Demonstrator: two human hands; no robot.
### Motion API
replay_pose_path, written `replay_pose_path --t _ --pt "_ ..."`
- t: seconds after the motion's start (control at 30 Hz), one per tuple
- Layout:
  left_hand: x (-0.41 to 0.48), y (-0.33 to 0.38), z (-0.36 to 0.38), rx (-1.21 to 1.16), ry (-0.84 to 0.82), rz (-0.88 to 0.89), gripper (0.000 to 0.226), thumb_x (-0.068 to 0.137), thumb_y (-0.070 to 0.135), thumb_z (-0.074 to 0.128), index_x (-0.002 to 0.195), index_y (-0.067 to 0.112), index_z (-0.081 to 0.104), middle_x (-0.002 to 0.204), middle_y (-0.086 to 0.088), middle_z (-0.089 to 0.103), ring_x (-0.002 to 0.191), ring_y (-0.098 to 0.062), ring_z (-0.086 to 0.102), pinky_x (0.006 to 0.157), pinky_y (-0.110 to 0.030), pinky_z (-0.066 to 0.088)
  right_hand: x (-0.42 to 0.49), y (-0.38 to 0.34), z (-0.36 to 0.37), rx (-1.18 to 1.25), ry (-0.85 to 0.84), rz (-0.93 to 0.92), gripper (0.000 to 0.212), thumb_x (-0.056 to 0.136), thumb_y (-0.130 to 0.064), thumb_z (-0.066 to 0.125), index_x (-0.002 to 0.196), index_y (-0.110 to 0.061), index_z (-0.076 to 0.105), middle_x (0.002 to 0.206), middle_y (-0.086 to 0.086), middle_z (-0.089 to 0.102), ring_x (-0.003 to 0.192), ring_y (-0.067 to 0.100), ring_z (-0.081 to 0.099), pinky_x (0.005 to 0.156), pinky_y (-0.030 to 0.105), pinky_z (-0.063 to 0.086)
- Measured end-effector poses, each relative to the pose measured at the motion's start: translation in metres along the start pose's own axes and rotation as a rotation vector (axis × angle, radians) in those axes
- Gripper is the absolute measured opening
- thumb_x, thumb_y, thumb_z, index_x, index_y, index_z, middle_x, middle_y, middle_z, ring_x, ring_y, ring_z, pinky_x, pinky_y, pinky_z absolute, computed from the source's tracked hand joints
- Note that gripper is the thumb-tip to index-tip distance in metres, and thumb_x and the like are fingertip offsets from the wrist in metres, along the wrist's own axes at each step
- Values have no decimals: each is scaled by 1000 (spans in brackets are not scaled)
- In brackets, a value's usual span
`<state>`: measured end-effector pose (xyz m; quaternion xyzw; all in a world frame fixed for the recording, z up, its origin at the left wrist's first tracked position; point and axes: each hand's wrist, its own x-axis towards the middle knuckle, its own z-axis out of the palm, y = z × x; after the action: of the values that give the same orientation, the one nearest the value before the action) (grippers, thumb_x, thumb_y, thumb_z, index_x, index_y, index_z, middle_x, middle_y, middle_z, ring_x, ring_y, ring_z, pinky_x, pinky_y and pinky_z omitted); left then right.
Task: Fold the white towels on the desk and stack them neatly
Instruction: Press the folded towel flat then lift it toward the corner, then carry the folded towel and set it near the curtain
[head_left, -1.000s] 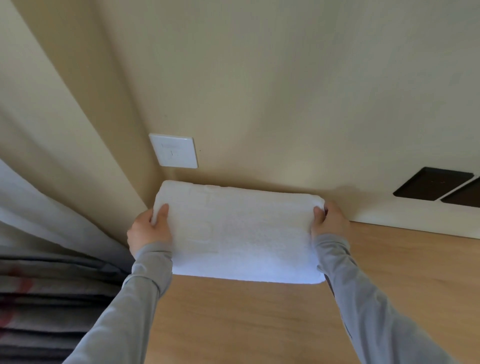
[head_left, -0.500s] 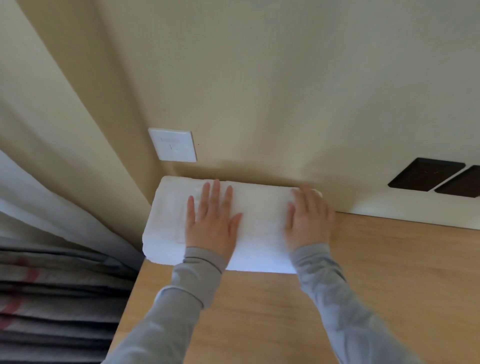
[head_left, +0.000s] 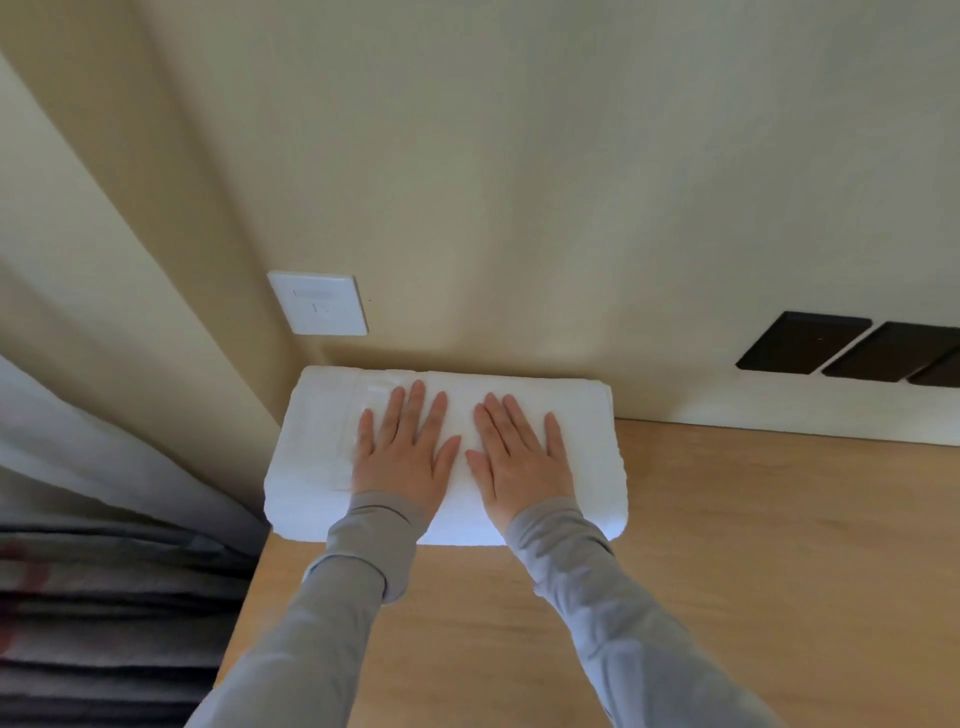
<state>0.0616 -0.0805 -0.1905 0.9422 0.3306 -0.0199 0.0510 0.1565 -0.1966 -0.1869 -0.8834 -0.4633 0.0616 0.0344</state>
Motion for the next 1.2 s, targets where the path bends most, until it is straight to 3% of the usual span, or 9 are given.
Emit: replay_pose_path --t 0.1,0.2,0.33,0.4,0.5,0.67,0.83,1.07,1.2 --pt "-8 -22 -13 26 -16 55 59 90 52 -2 143 34 -19 156 8 -18 144 -12 -14 117 -41 -8 -9 17 -22 34 -4 24 57 100 -44 14 150 -22 2 159 -3 -3 146 14 -6 117 42 -5" --pt "-14 -37 -37 -57 -14 -26 60 96 49 12 150 27 -1 158 4 -8 146 -18 -5 118 -39 0 -23 42 -56 13 71 71 57 100 -44 15 150 -19 7 159 1 4 146 16 1 118 38 6" --pt "-14 -11 -85 -157 124 80 50 98 36 34 144 17 34 156 -2 21 136 -24 33 110 -37 28 -44 70 -106 8 150 136 55 100 -43 20 149 -18 16 157 2 18 144 17 17 112 35 24" --pt "-14 14 -111 -153 199 191 45 97 31 41 139 15 42 153 -2 29 131 -26 41 105 -39 35 -54 82 -131 7 190 155 55 100 -43 22 147 -16 20 155 4 24 141 18 23 110 34 26" --pt "-16 58 -141 -122 249 275 48 97 31 42 142 15 39 154 -4 26 136 -24 35 109 -38 30 -76 104 -164 -23 226 172 54 99 -43 23 146 -15 24 152 3 28 140 18 26 112 36 24" --pt "-35 148 -165 5 264 309 53 100 41 24 149 23 17 158 4 5 143 -14 15 115 -33 16 -140 163 -214 -69 336 244 50 99 -42 27 141 -17 32 147 -1 35 136 16 30 113 34 21" --pt "-73 257 -183 32 281 411 52 99 42 24 148 26 18 158 7 7 143 -10 13 116 -33 12 -234 239 -255 -91 423 333 49 98 -41 30 141 -17 32 145 -2 37 134 17 32 110 32 24" --pt "-145 444 -207 5 355 604 51 100 42 21 148 25 18 157 7 13 144 -9 10 117 -38 4 -392 354 -296 -164 477 510 51 99 -41 28 145 -20 24 150 -3 28 139 11 24 114 31 17" --pt "-180 535 -215 -10 376 741 52 100 42 19 148 25 15 157 7 12 144 -10 9 117 -39 3 -466 404 -310 -187 486 612 56 94 -44 21 142 -18 31 145 -2 37 135 12 31 110 30 23"
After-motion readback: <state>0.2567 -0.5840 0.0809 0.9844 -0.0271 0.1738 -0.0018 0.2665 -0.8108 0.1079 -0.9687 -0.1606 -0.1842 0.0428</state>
